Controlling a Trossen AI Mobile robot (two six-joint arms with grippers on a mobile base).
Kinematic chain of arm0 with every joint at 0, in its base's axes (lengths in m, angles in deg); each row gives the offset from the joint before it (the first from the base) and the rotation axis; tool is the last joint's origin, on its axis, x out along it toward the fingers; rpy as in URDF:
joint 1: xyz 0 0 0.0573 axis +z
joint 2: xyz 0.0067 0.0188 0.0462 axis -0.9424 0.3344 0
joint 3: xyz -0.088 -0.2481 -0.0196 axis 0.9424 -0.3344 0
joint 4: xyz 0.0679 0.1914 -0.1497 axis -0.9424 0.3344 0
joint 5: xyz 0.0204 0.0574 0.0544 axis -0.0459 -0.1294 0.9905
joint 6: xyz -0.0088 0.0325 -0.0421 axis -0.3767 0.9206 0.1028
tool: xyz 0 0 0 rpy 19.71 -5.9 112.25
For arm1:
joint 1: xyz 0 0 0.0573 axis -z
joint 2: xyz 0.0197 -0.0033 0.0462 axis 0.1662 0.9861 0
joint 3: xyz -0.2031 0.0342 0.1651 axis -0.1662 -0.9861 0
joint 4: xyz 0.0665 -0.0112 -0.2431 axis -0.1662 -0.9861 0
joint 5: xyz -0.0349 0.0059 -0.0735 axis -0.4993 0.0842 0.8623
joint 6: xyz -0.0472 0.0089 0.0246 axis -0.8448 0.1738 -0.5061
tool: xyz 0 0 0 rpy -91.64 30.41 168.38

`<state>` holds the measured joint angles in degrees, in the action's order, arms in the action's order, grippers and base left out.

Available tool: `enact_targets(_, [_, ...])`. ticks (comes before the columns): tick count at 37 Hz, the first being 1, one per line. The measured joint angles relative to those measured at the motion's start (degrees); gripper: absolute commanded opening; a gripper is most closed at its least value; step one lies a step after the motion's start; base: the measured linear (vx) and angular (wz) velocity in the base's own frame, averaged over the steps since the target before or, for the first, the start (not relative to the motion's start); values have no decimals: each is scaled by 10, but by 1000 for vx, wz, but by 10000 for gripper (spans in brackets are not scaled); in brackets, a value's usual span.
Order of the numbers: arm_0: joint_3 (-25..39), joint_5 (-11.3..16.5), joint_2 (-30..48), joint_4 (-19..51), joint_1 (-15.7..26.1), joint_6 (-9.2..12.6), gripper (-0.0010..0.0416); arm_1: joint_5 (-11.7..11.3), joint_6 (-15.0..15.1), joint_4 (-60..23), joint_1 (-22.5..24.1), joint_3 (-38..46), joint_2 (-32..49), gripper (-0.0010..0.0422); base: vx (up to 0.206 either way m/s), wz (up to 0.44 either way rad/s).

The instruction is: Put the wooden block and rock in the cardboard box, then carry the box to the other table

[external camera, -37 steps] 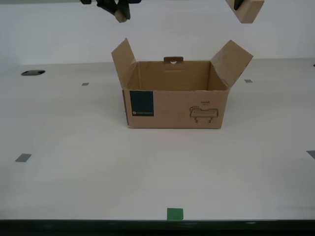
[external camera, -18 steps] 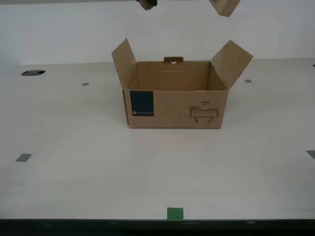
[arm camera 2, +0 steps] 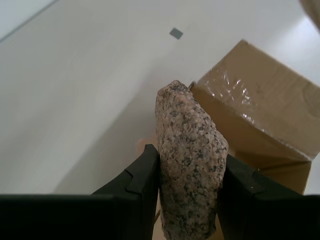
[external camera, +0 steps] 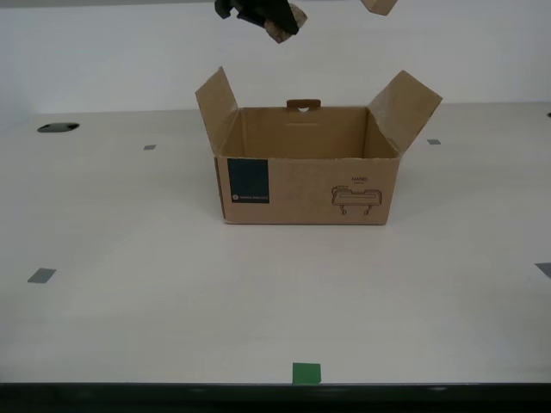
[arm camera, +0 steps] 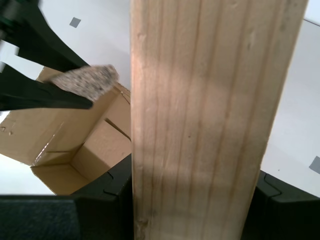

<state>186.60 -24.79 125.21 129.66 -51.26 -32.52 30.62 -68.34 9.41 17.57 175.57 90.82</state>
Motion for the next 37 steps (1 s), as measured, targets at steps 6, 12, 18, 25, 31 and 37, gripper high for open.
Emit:
enact_targets(6, [0,0,0,-5,19,-1,-1,30,10,2,1,-27,-2,-1,0,0])
enact_targets(12, [0,0,0,-9,35,-2,-1,35,18,8,2,-50,-6,-1,0,0])
enact_targets(18, [0,0,0,-9,40,-2,-1,34,21,19,2,-67,-16,-1,0,0])
enact_targets(25, [-49,1,-2,-16,42,-2,-1,35,20,80,2,-137,-69,-1,0,0])
enact_targets(31, [-114,18,-16,-58,43,-3,-1,23,4,155,2,-226,-115,-1,0,0])
enact_targets(37, [-159,19,-53,-90,45,5,-1,21,1,185,2,-298,-136,-1,0,0])
